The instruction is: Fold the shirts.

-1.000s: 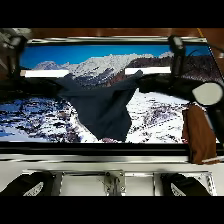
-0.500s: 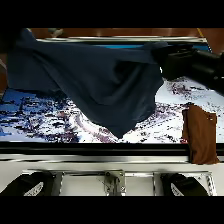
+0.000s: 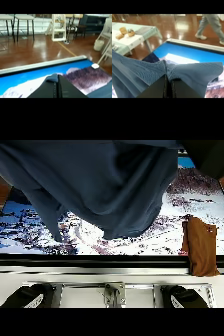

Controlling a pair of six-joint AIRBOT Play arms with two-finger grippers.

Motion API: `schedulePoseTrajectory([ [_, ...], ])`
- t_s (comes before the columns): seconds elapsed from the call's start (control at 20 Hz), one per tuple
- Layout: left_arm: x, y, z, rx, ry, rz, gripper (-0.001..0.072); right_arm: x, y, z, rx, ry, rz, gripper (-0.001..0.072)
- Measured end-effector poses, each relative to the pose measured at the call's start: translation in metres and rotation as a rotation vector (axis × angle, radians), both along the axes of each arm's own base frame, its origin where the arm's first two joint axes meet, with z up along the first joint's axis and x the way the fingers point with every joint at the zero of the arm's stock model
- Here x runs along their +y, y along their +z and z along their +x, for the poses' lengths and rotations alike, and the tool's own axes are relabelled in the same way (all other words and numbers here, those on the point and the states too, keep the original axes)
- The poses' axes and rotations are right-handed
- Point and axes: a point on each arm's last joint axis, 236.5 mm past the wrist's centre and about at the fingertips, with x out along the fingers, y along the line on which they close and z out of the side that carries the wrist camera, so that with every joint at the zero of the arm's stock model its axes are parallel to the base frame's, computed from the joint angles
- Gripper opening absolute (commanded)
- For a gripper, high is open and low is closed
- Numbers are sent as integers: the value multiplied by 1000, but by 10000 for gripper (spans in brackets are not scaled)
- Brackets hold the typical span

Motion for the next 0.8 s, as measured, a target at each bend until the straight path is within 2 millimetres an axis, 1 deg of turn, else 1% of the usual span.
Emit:
schedulePoseTrajectory([
  [0.1,4,-19,-13,57,-1,76,36,-2,-8,-8,44,2,-38,69],
  [0.25,13,-49,-32,167,9,163,36,-11,-33,-15,154,-19,-111,69],
  [0.35,22,-71,-41,257,25,207,37,-20,-50,-16,232,-57,-144,69],
  [0.45,30,-93,-44,340,46,245,37,-31,-66,-11,299,-103,-173,69],
  [0.5,34,-104,-42,376,62,265,37,-34,-75,-6,332,-123,-190,69],
  [0.6,40,-125,-29,434,96,295,37,-38,-96,10,400,-152,-228,69],
  [0.7,42,-150,-10,502,122,329,37,-38,-126,36,490,-168,-271,69],
  [0.8,41,-181,16,582,138,369,37,-36,-164,67,588,-182,-321,69],
])
